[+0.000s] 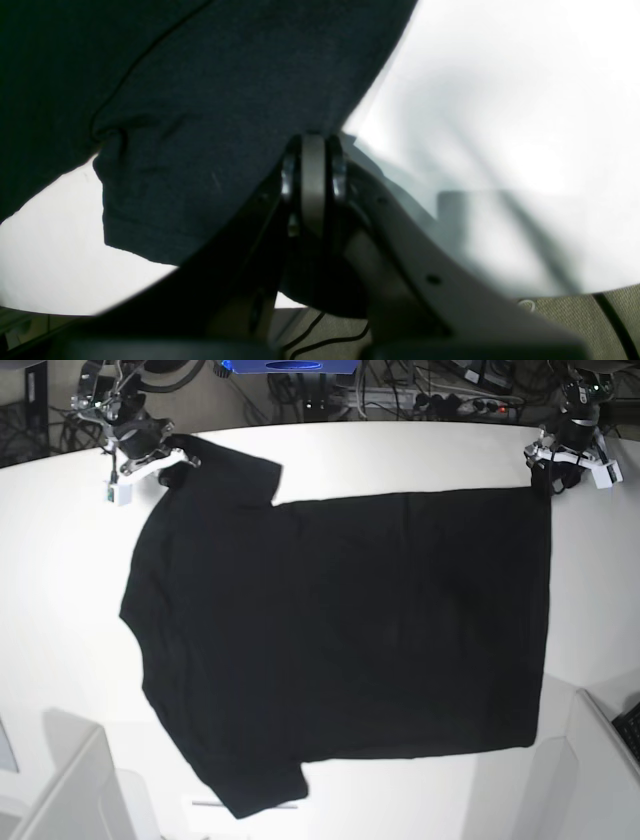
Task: Fold the T-shirt properly
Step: 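Lower both grippers and pinch the shirt's shoulder corners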
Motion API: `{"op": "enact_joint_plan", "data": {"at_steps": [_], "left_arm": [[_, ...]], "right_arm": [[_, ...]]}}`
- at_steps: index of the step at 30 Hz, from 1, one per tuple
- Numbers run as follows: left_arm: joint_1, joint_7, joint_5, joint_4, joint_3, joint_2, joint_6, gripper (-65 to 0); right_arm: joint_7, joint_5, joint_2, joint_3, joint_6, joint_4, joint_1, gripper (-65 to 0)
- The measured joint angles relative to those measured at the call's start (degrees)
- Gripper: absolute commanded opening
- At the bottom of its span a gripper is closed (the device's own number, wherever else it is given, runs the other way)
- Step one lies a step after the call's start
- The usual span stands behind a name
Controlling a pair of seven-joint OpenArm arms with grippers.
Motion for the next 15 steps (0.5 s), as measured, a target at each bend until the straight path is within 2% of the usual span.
{"op": "enact_joint_plan", "data": {"at_steps": [5, 11, 13, 15], "left_arm": [[-3.1, 3.9, -0.3, -0.6, -0.1, 0.0, 0.0, -24.0], [-5.6, 2.8, -1.4, -3.3, -0.4, 0.8, -0.3, -24.2], [-5.7, 2.8, -1.4, -3.2, 0.0, 1.0, -0.4, -28.3], [-5.7, 2.8, -1.4, -3.5, 0.6, 1.0, -0.4, -40.0]], "right_arm": [[0.0, 0.0, 0.0, 0.0, 0.0, 0.0, 0.0, -65.0], [0.0, 0.0, 0.0, 0.0, 0.0, 0.0, 0.1, -65.0], [-0.1, 0.0, 0.0, 0.0, 0.0, 0.0, 0.1, -65.0], [-0.1, 0.0, 0.0, 0.0, 0.0, 0.0, 0.1, -65.0]]}}
